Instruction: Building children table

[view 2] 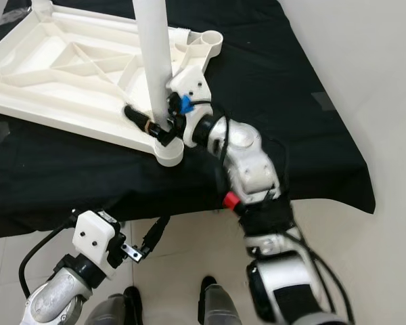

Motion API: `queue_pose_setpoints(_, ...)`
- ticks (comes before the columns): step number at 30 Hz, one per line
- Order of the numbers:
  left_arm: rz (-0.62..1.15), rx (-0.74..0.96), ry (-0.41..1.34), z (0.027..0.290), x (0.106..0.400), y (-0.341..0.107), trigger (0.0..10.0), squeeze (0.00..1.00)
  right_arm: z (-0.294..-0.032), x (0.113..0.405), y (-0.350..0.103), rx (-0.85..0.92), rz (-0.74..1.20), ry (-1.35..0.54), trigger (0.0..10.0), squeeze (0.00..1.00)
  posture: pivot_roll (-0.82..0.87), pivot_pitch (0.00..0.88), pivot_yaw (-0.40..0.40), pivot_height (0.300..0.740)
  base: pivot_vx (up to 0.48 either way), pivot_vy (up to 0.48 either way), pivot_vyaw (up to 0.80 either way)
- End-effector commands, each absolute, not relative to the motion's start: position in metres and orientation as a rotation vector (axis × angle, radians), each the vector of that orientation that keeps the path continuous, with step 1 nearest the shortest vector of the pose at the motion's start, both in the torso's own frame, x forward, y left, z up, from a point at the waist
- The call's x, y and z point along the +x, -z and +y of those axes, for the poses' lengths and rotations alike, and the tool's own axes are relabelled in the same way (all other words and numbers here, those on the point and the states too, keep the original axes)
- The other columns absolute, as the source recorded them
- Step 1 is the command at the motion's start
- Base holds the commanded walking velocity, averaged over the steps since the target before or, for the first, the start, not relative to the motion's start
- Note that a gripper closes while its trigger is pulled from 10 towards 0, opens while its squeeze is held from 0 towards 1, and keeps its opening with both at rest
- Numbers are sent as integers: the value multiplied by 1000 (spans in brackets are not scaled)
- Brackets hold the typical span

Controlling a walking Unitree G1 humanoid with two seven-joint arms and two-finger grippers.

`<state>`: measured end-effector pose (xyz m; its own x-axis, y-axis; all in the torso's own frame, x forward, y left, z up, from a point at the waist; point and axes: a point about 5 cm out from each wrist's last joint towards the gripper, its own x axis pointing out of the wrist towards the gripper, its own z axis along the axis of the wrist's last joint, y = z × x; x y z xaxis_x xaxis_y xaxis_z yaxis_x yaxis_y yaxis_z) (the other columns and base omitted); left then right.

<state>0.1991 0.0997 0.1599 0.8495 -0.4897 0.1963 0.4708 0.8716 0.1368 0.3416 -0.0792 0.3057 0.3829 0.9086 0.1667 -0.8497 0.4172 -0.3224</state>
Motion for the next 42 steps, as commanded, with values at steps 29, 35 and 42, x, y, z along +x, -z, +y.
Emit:
queue_pose_setpoints(29, -163, 87, 519, 105, 188, -148, 10000, 0, -60, 296, -178, -117, 177, -611, 0, 0, 26, 313, -12, 740, 0, 0, 0)
queue_pose_setpoints(35, -165, 88, 526, 103, 190, -149, 10000, 0, -47, 276, -174, -114, 156, -634, 0, 0, 15, 316, -12, 740, 0, 0, 0)
queue_pose_setpoints(42, -172, 82, 513, 101, 192, -146, 10000, 0, -51, 293, -194, -99, 74, -645, 10000, 0, 11, 271, -32, 740, 0, 0, 0)
